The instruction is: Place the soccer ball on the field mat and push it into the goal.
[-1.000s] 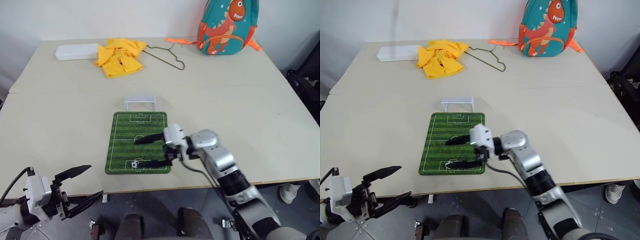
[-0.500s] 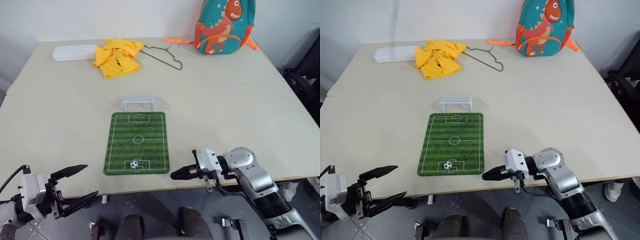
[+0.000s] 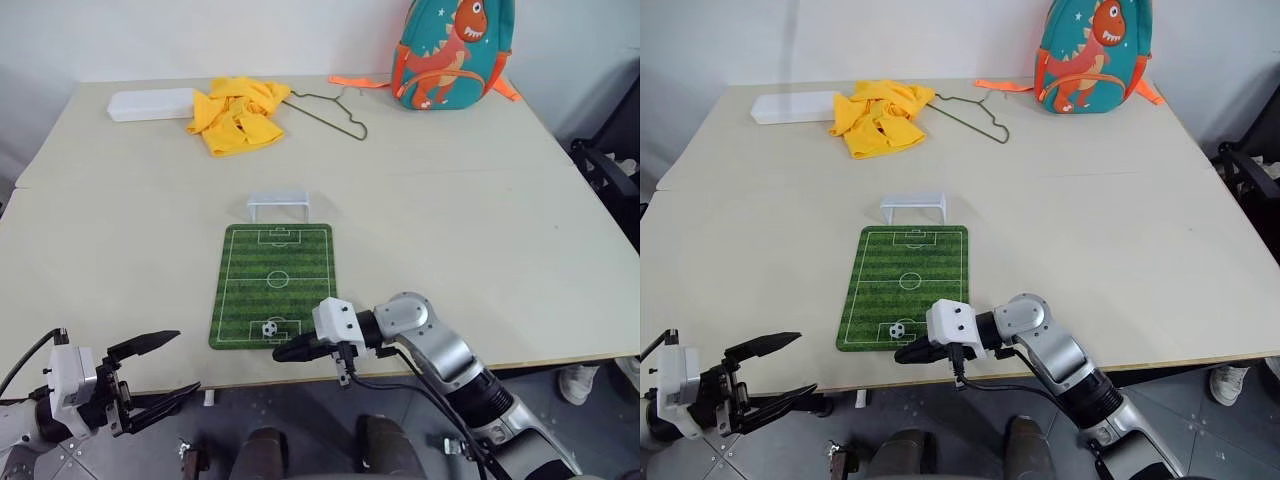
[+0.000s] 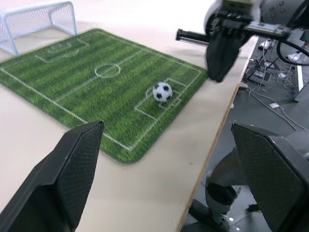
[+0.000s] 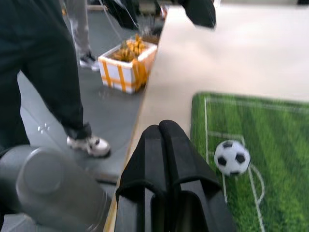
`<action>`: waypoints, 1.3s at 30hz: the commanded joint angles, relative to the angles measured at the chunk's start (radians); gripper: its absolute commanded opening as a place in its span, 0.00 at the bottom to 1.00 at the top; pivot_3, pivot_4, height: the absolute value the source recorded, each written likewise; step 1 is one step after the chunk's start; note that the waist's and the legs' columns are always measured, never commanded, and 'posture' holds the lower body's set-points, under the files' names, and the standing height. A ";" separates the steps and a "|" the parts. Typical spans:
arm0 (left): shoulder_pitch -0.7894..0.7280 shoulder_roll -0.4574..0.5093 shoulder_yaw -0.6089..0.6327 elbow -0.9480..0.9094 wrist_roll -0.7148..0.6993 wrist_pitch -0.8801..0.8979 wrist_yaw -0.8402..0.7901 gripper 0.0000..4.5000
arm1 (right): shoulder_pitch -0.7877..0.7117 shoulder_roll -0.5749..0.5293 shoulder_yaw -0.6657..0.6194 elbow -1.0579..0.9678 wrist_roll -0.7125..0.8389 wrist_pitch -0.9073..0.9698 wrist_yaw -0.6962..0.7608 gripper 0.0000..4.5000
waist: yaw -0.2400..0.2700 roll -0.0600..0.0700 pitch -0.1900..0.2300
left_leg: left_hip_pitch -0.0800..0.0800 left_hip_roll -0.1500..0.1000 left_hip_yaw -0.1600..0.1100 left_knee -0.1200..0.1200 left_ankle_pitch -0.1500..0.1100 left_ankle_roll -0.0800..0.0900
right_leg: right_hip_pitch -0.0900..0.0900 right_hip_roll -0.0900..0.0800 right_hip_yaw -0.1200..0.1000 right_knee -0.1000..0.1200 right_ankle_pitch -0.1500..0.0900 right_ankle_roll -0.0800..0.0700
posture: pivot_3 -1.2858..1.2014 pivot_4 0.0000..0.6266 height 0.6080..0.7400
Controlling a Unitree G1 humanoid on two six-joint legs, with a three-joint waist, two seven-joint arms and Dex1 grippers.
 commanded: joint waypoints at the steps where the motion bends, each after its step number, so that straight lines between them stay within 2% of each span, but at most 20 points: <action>1: 0.035 -0.011 0.024 -0.055 -0.020 0.001 0.013 1.00 | 0.016 0.050 0.048 -0.039 -0.005 0.064 -0.054 0.00 | -0.001 0.000 0.000 | 0.000 0.000 0.000 0.000 0.000 0.000 | 0.000 0.000 0.000 0.000 0.000 0.000 | 0.52 0.24 1.00; 6: 0.067 -0.018 0.035 -0.073 -0.025 0.003 0.024 1.00 | 0.014 0.111 0.063 -0.024 -0.042 0.123 -0.167 0.00 | -0.001 0.000 0.000 | 0.000 0.000 0.001 0.000 0.000 0.000 | -0.001 0.000 0.000 0.000 0.000 0.000 | 0.52 0.24 1.00; 15: 0.065 -0.016 0.043 -0.071 -0.026 -0.002 0.029 1.00 | 0.018 0.130 0.069 -0.016 -0.051 0.135 -0.219 0.00 | -0.001 0.000 0.000 | 0.000 0.000 0.000 0.000 0.000 0.000 | -0.001 0.000 0.000 0.000 0.000 -0.001 | 0.52 0.24 1.00; 20: 0.047 -0.016 0.037 -0.065 -0.022 -0.004 0.034 1.00 | -0.022 0.132 0.059 0.055 -0.073 0.079 -0.217 0.00 | -0.004 0.000 0.000 | 0.000 0.000 0.000 0.000 0.000 0.000 | -0.001 0.000 0.000 0.000 0.000 -0.001 | 0.52 0.24 1.00; 24: 0.037 -0.017 0.033 -0.058 -0.018 -0.004 0.036 1.00 | -0.118 0.143 0.030 0.219 -0.112 -0.040 -0.226 0.00 | -0.007 0.000 0.000 | 0.000 0.000 0.001 0.001 0.000 0.000 | -0.001 0.000 0.000 0.001 0.000 -0.001 | 0.52 0.24 1.00; 29: 0.037 -0.026 0.034 -0.066 -0.016 -0.004 0.049 1.00 | -0.270 0.198 -0.110 0.448 -0.127 -0.118 -0.373 0.00 | -0.010 0.000 0.000 | -0.001 0.000 0.001 0.000 0.000 0.000 | -0.003 0.000 -0.001 0.002 0.000 -0.001 | 0.52 0.24 1.00; 31: 0.042 -0.029 0.040 -0.067 -0.017 -0.004 0.055 1.00 | -0.290 0.194 -0.140 0.480 -0.133 -0.136 -0.399 0.00 | -0.013 0.000 0.000 | -0.001 0.000 0.001 0.000 0.000 0.000 | -0.003 0.000 -0.001 0.002 0.000 -0.001 | 0.52 0.24 1.00; 36: 0.040 -0.039 0.058 -0.061 -0.012 -0.010 0.082 1.00 | -0.261 0.145 -0.198 0.432 -0.127 -0.123 -0.399 0.00 | -0.019 0.000 0.000 | -0.002 0.000 0.001 -0.002 -0.001 -0.001 | -0.004 -0.001 -0.002 0.002 0.000 -0.001 | 0.52 0.24 1.00; 39: 0.021 -0.041 0.062 -0.053 -0.004 -0.007 0.117 1.00 | -0.195 0.082 -0.235 0.338 -0.081 -0.130 -0.335 0.00 | -0.021 0.000 0.000 | -0.002 0.000 0.001 -0.001 -0.002 0.000 | -0.004 -0.001 -0.002 0.002 0.000 -0.001 | 0.52 0.24 1.00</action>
